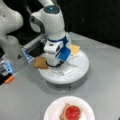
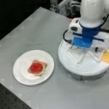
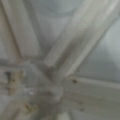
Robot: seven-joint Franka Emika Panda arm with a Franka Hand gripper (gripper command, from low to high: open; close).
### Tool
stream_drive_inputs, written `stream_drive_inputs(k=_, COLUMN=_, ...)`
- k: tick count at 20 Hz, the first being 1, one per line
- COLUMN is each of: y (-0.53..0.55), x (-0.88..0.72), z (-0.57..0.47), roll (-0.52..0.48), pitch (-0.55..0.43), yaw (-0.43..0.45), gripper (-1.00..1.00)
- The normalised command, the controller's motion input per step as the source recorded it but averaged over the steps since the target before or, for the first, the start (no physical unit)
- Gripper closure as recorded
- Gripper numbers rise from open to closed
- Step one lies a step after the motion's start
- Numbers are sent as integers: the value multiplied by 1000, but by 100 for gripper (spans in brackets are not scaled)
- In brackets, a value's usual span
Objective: Ingredient selection for cheeseburger or sandwich
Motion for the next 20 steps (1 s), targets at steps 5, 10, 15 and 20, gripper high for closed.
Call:
stream_drive_inputs(k=5, y=-62, x=-314, z=-242, roll=-189, pitch=-213, yaw=318, gripper=-100)
stream_drive_inputs(k=10, y=-12, x=-277, z=-271, roll=-130, pitch=-192, yaw=320, gripper=-100)
stream_drive_inputs(k=15, y=-26, x=-213, z=-260, roll=-49, pitch=-142, yaw=402, gripper=-100)
stream_drive_inputs(k=20, y=-7, x=-135, z=-280, roll=6, pitch=-119, yaw=403, gripper=-100)
